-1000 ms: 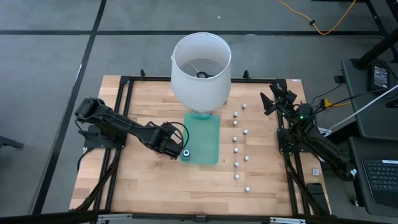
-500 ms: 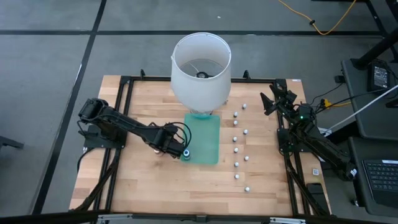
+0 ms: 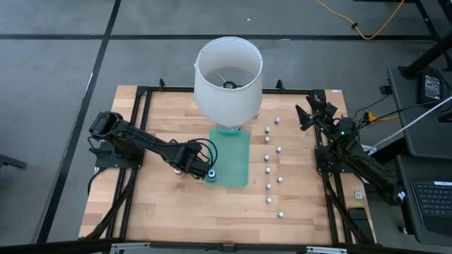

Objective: Pick & Place food coloring
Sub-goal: Put the large yellow food coloring bottle into the green bin

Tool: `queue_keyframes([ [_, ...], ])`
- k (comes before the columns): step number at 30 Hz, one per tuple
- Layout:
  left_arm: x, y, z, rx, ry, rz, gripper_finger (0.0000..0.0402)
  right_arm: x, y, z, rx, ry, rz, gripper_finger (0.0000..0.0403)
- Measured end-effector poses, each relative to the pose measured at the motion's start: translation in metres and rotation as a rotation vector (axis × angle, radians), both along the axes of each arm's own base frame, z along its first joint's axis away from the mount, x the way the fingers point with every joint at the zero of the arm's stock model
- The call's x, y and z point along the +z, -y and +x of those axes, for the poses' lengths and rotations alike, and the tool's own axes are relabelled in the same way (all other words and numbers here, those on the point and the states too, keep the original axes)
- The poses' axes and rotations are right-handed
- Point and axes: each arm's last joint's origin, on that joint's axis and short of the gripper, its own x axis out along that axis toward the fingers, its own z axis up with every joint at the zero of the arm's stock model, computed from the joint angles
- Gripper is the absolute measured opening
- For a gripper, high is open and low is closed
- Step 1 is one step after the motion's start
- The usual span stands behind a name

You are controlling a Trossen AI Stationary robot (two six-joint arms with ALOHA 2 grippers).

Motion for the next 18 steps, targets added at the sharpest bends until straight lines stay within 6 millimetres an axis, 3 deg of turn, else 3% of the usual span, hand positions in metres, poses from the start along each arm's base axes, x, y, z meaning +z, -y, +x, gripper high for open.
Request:
queue_keyframes([
  [18,0.0013,0.0001,0.0006,-0.038,-0.004,0.002,0.0139,0.0,0.0,0.0,0.0,0.0,0.0,0.0399],
])
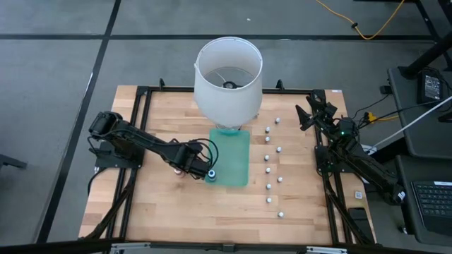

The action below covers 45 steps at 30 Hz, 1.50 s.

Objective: Pick & Place food coloring
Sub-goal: Put the large yellow food coloring bottle into the green bin

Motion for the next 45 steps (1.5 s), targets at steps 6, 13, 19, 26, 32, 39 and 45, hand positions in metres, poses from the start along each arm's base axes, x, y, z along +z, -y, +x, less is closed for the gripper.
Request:
queue_keyframes([
  [6,0.003,0.001,0.001,-0.037,0.009,-0.015,0.0121,0.0,0.0,0.0,0.0,0.0,0.0,0.0399],
  [13,0.016,0.001,0.003,-0.074,0.05,-0.026,0.0123,0.0,0.0,0.0,0.0,0.0,0.0,0.0399],
  [19,0.037,0.0,0.0,-0.131,0.106,-0.036,0.0119,0.0,0.0,0.0,0.0,0.0,0.0,0.0399],
  [26,0.066,0.0,-0.001,-0.262,0.164,-0.05,0.0122,0.0,0.0,0.0,0.0,0.0,0.0,0.0399],
  [32,0.093,0.003,0.007,-0.388,0.217,-0.059,0.0118,0.0,0.0,0.0,0.0,0.0,0.0,0.0399],
  [39,0.113,-0.009,0.013,-0.443,0.256,-0.023,0.0116,0.0,0.0,0.0,0.0,0.0,0.0,0.0399],
  [45,0.116,-0.015,0.031,-0.489,0.24,0.017,0.0119,0.0,0.0,0.0,0.0,0.0,0.0,0.0399],
])
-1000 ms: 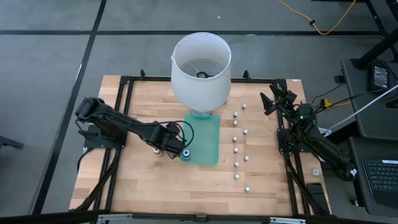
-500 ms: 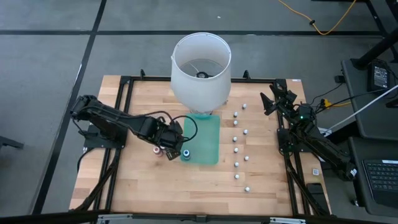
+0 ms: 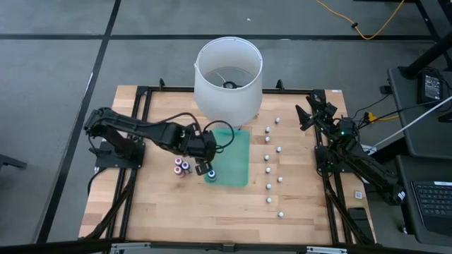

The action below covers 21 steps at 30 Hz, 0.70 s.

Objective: Pick & Place food coloring
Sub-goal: Put the large yellow food coloring bottle into the green bin

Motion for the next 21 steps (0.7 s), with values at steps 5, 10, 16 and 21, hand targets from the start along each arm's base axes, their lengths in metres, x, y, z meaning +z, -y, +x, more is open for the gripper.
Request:
queue_keyframes([
  [5,-0.004,0.004,0.016,-0.043,-0.022,0.023,0.0116,0.0,0.0,0.0,0.0,0.0,0.0,0.0399],
  [10,-0.023,0.012,0.028,-0.075,-0.092,0.042,0.0118,0.0,0.0,0.0,0.0,0.0,0.0,0.0399],
  [16,-0.049,0.022,0.04,-0.092,-0.173,0.069,0.0115,0.0,0.0,0.0,0.0,0.0,0.0,0.0399],
  [21,-0.07,0.029,0.046,-0.104,-0.209,0.092,0.012,0.0,0.0,0.0,0.0,0.0,0.0,0.0399],
])
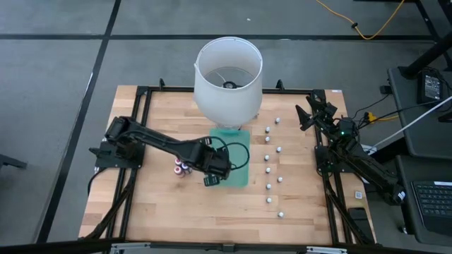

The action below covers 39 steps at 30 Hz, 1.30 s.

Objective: Pick & Place food coloring
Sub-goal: Put the large yellow food coloring bottle into the green bin, then put the large red food coloring bottle into the green bin

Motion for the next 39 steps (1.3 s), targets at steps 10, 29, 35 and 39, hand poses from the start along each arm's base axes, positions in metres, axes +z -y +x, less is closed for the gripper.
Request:
queue_keyframes([
  [10,-0.037,0.006,0.009,-0.015,-0.058,-0.001,0.0121,0.0,0.0,0.0,0.0,0.0,0.0,0.0399],
  [29,-0.031,0.005,0.011,0.003,-0.046,-0.036,0.0179,0.0,0.0,0.0,0.0,0.0,0.0,0.0399],
  [35,-0.021,0.002,0.014,-0.004,-0.031,-0.01,0.0221,0.0,0.0,0.0,0.0,0.0,0.0,0.0399],
  [39,-0.009,0.0,0.01,-0.003,-0.011,-0.015,0.0246,0.0,0.0,0.0,0.0,0.0,0.0,0.0399],
])
